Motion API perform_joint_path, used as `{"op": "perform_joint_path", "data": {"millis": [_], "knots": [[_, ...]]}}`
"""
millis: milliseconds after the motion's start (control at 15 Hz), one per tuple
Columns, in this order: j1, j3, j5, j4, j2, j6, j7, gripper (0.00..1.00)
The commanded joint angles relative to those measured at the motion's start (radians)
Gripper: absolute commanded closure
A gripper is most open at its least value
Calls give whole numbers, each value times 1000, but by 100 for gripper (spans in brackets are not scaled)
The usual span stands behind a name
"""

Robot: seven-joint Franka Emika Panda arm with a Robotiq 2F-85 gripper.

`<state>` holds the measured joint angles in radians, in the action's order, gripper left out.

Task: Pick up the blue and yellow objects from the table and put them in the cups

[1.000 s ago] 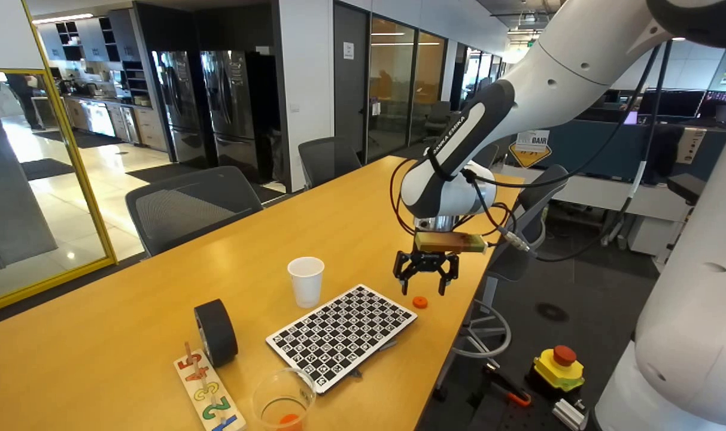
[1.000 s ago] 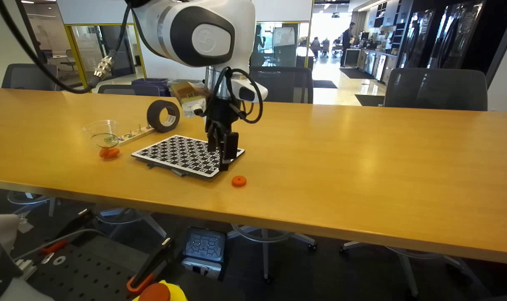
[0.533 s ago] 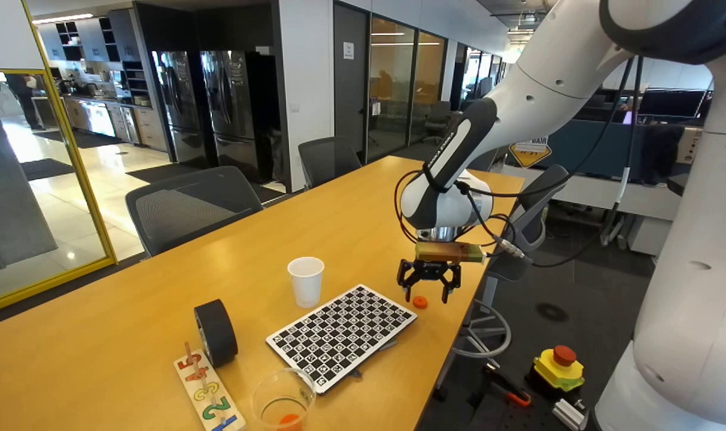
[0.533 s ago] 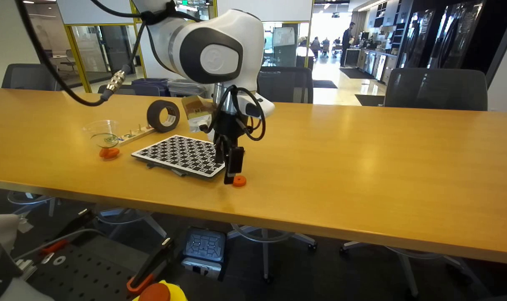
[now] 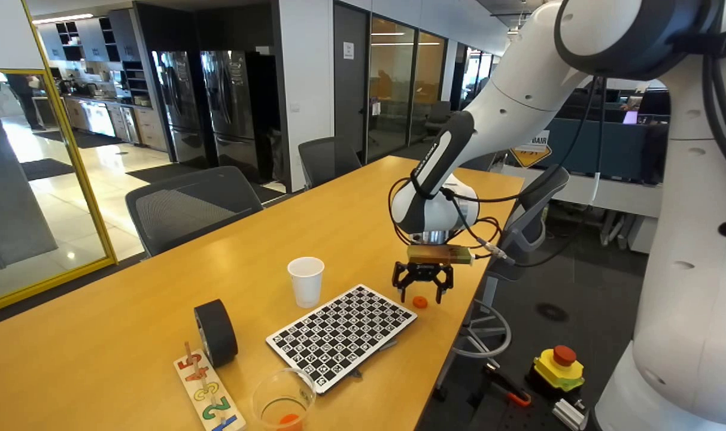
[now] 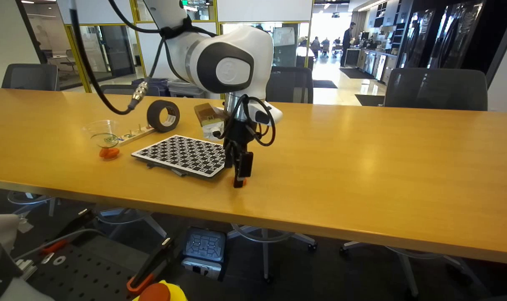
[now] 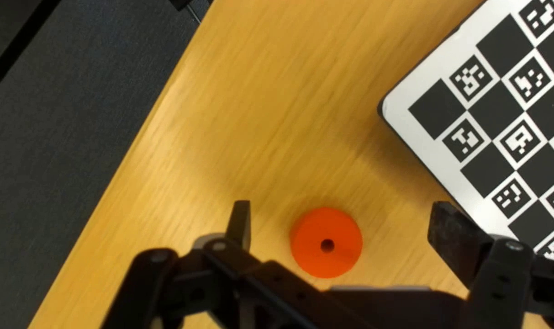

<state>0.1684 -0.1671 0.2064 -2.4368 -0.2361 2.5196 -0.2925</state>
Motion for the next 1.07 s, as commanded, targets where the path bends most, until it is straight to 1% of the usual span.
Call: {"op": "perform_joint_path", "data": {"millis": [0,200,333,467,533,667,733,800,867,1000], "knots": [[4,-6,23,55,-46,1,-4,0],[6,-8,23,71,-65,0,-5,0],[6,-9,21,78,-72,3,-4,28],[3,-10,17,77,-72,7,-9,42],[2,-10,16,76,-70,8,-10,51],[0,-12,14,74,-60,10,-13,64],[0,-12,13,72,-56,10,-15,72],[0,-13,12,71,-53,11,-17,79],[-2,-13,12,70,-48,11,-20,83],[-6,-12,10,59,-32,11,-24,83]]}}
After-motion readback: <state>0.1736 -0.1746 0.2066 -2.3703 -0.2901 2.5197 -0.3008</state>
